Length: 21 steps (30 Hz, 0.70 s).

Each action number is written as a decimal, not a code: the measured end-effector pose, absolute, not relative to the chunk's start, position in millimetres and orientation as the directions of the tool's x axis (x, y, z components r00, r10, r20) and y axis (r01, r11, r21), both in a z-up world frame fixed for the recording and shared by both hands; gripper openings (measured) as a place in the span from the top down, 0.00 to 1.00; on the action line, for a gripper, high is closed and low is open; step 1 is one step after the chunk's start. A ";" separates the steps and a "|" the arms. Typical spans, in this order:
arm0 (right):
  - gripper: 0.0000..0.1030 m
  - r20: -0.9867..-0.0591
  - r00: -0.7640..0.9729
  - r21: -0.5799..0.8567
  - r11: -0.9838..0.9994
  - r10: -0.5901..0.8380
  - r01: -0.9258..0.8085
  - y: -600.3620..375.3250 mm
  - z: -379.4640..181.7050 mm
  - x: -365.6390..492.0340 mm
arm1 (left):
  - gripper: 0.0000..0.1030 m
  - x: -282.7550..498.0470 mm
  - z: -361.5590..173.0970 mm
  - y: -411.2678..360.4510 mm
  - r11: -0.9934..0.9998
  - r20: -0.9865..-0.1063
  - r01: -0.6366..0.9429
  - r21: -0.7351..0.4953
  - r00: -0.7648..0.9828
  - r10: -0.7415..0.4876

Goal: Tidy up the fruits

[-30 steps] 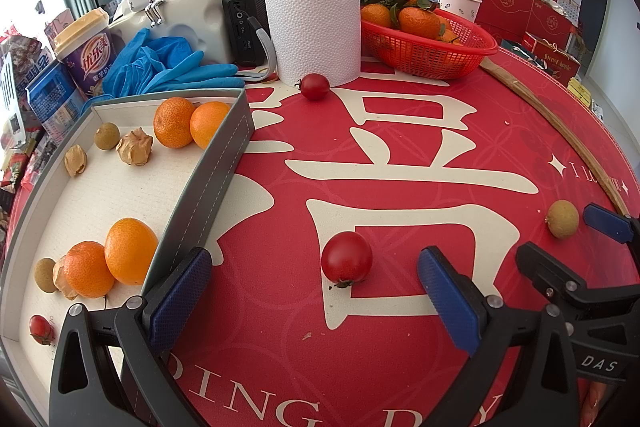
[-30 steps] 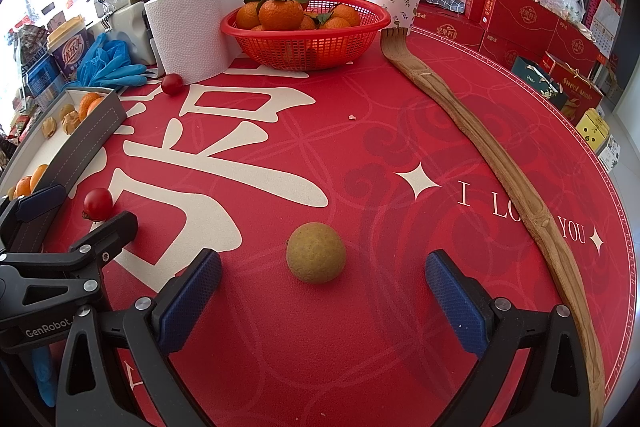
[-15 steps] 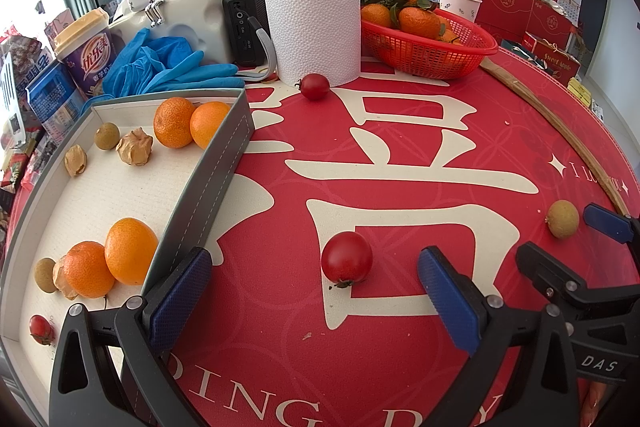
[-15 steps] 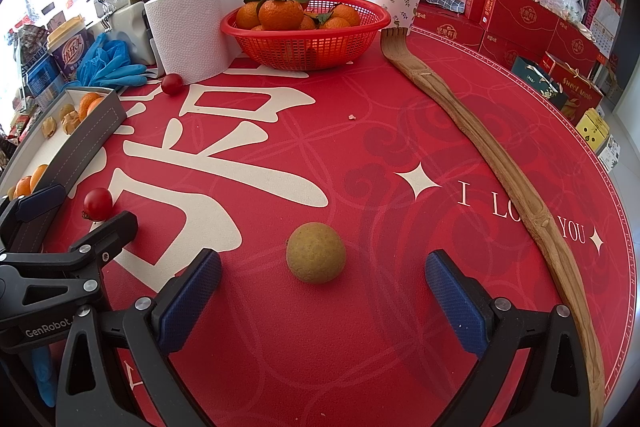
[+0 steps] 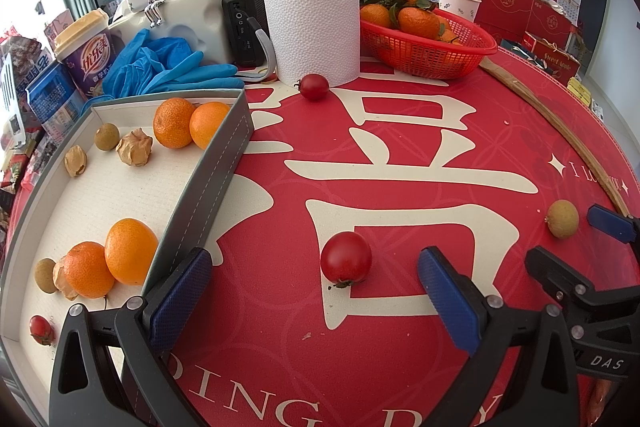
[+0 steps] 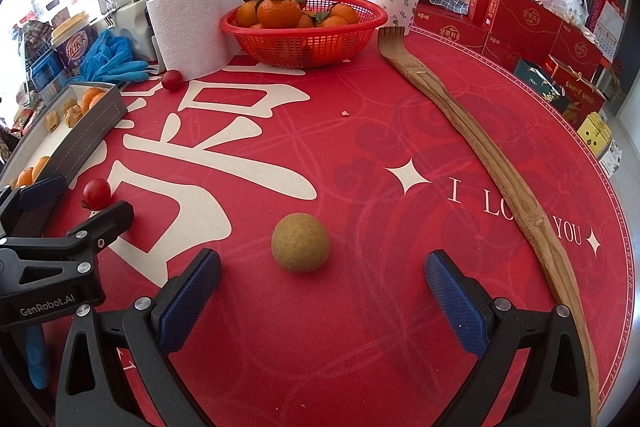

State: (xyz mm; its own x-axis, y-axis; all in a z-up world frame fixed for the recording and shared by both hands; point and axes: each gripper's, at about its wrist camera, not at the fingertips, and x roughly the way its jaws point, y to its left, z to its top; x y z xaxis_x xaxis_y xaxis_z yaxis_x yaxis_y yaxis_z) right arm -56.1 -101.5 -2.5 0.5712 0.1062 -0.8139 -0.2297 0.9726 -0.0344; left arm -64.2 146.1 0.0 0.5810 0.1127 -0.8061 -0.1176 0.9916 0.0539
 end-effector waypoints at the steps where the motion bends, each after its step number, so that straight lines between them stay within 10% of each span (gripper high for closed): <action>1: 0.01 -0.814 0.571 -0.035 0.973 0.105 -0.228 -101.0 -2.6 -55.5 | 0.01 -64.2 -0.1 146.1 0.992 -0.806 -0.114 0.051 0.582 0.108; 7: 0.14 -0.804 0.584 -0.030 0.974 0.108 -0.223 -100.0 -0.3 -54.5 | 0.11 -65.1 1.5 141.2 0.996 -0.801 -0.085 0.030 0.593 0.075; 11: 0.44 -0.791 0.598 -0.037 0.967 0.125 -0.250 -91.6 4.3 -56.8 | 0.50 -67.0 4.6 139.3 0.998 -0.788 -0.066 0.005 0.614 0.044; 12: 0.57 -0.789 0.600 -0.035 0.965 0.133 -0.260 -89.5 4.8 -58.0 | 0.78 -67.8 5.5 137.5 0.999 -0.783 -0.049 0.005 0.621 0.034; 13: 0.74 -0.784 0.605 -0.036 0.964 0.137 -0.265 -88.2 5.5 -59.6 | 0.78 -68.1 5.9 135.5 0.999 -0.782 -0.042 0.014 0.623 0.037; 21: 0.74 -0.765 0.547 0.226 0.937 0.340 -0.266 -107.9 6.0 -52.5 | 0.78 -76.9 13.6 143.2 0.997 -0.748 -0.070 -0.017 0.663 0.034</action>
State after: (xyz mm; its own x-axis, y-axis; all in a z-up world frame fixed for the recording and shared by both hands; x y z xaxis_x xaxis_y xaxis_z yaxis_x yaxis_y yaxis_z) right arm -52.5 -107.9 6.0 0.5469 0.3402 -0.7649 -0.2662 0.9370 0.2264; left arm -76.9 143.2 13.6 0.6626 0.0338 -0.7482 -0.0704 0.9974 -0.0173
